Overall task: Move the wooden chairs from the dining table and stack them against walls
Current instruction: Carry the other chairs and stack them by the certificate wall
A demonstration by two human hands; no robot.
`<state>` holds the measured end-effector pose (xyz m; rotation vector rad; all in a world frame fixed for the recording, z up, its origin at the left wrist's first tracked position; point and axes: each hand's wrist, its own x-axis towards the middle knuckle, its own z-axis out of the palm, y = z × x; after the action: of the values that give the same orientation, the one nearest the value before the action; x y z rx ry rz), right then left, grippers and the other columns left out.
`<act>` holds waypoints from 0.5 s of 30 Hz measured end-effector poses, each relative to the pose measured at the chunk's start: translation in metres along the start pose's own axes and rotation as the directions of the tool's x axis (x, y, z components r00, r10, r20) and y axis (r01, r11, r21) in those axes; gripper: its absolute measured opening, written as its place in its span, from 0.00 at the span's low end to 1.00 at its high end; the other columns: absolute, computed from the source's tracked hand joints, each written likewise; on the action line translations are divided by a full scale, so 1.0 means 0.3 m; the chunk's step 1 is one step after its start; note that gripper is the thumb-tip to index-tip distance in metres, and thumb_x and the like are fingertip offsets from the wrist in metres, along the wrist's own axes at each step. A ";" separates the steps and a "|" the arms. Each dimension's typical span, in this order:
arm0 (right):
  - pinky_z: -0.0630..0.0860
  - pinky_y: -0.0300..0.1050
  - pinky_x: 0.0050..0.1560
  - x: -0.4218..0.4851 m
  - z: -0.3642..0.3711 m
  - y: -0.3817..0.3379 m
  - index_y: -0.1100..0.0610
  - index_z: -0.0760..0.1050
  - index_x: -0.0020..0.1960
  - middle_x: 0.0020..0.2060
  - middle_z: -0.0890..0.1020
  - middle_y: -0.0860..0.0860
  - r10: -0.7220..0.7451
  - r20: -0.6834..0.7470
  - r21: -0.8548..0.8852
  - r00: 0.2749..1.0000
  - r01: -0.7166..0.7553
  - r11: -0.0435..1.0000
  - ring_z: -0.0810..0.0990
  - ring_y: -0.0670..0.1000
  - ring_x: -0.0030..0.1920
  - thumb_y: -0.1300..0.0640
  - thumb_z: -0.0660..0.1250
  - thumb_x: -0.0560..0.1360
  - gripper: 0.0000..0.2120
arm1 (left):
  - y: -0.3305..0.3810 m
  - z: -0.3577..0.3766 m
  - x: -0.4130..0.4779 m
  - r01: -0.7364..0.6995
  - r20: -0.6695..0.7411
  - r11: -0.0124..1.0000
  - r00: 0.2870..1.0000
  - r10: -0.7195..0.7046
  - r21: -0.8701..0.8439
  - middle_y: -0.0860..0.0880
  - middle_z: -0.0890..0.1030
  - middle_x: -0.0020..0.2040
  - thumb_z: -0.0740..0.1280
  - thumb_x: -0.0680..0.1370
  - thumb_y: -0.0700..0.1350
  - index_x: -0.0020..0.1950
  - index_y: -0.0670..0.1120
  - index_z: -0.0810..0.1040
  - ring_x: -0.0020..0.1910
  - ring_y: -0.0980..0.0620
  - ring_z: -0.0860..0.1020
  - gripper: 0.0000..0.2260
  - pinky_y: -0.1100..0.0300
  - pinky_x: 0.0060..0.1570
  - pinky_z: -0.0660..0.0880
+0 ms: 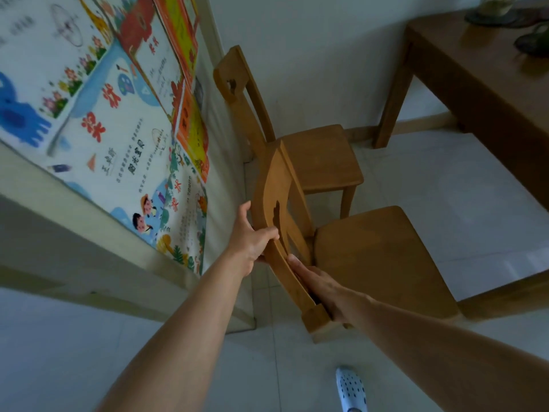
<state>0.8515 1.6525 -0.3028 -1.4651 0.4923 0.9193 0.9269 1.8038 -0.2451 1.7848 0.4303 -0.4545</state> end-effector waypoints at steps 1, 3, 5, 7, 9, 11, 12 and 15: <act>0.77 0.45 0.40 0.000 0.035 0.005 0.44 0.66 0.59 0.52 0.80 0.52 0.003 0.002 0.011 1.000 -0.003 1.000 0.81 0.52 0.50 0.20 0.61 0.55 0.41 | -0.015 -0.030 -0.007 0.002 -0.004 1.000 1.000 -0.002 -0.004 0.43 0.77 0.58 0.72 0.71 0.36 0.74 0.59 0.57 0.46 0.47 0.80 0.39 0.55 0.28 0.79; 0.77 0.46 0.41 -0.001 0.100 0.016 0.44 0.67 0.55 0.52 0.80 0.51 0.013 0.000 0.026 1.000 -0.013 1.000 0.80 0.52 0.50 0.21 0.62 0.55 0.38 | -0.044 -0.087 -0.020 0.014 -0.013 1.000 1.000 -0.014 -0.009 0.44 0.78 0.56 0.72 0.71 0.36 0.74 0.59 0.57 0.46 0.46 0.80 0.39 0.57 0.26 0.79; 0.77 0.45 0.40 -0.006 0.165 0.026 0.43 0.68 0.49 0.50 0.80 0.51 0.022 0.001 0.030 1.000 -0.022 0.999 0.80 0.51 0.49 0.22 0.61 0.55 0.32 | -0.072 -0.140 -0.031 0.019 -0.017 1.000 1.000 -0.019 0.004 0.45 0.77 0.55 0.71 0.71 0.37 0.74 0.60 0.56 0.47 0.46 0.80 0.39 0.56 0.28 0.79; 0.77 0.46 0.41 -0.009 0.220 0.035 0.42 0.67 0.46 0.49 0.80 0.50 0.032 0.002 0.027 0.999 -0.032 0.999 0.80 0.51 0.49 0.22 0.60 0.57 0.28 | -0.095 -0.178 -0.040 -0.004 -0.032 0.999 0.999 0.006 0.047 0.48 0.77 0.55 0.71 0.72 0.37 0.75 0.59 0.55 0.46 0.49 0.79 0.39 0.57 0.31 0.79; 0.77 0.47 0.42 -0.014 0.276 0.043 0.42 0.67 0.47 0.50 0.79 0.50 0.043 0.006 0.023 0.999 -0.043 0.999 0.80 0.51 0.49 0.22 0.59 0.59 0.28 | -0.115 -0.210 -0.053 -0.050 -0.053 0.986 0.997 0.059 0.162 0.49 0.75 0.59 0.71 0.73 0.38 0.76 0.55 0.55 0.48 0.51 0.77 0.38 0.58 0.39 0.77; 0.76 0.46 0.41 -0.022 0.330 0.051 0.43 0.66 0.50 0.49 0.79 0.50 0.057 0.016 0.025 0.998 -0.057 0.998 0.79 0.51 0.48 0.22 0.58 0.61 0.29 | -0.135 -0.239 -0.072 -0.097 -0.060 0.937 0.990 0.124 0.335 0.45 0.71 0.69 0.70 0.75 0.40 0.78 0.53 0.51 0.59 0.47 0.75 0.38 0.54 0.52 0.75; 0.77 0.47 0.42 -0.024 0.352 0.055 0.43 0.66 0.51 0.49 0.79 0.50 0.058 0.018 0.023 0.998 -0.058 0.998 0.79 0.51 0.48 0.22 0.58 0.63 0.29 | -0.145 -0.248 -0.083 -0.135 -0.055 0.885 0.983 0.178 0.445 0.44 0.64 0.74 0.69 0.76 0.40 0.79 0.52 0.47 0.69 0.44 0.69 0.40 0.51 0.61 0.72; 0.78 0.55 0.56 -0.030 0.416 0.071 0.46 0.67 0.56 0.53 0.80 0.54 0.057 0.007 0.018 0.998 -0.057 0.998 0.80 0.55 0.53 0.22 0.59 0.64 0.33 | -0.170 -0.269 -0.125 -0.305 0.065 0.503 0.896 0.440 0.808 0.46 0.42 0.81 0.66 0.77 0.38 0.80 0.47 0.40 0.78 0.47 0.40 0.41 0.48 0.76 0.46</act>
<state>0.7994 1.7681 -0.2973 -1.4377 0.5389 0.9618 0.8755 1.8924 -0.2484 2.7496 -0.1391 -0.1905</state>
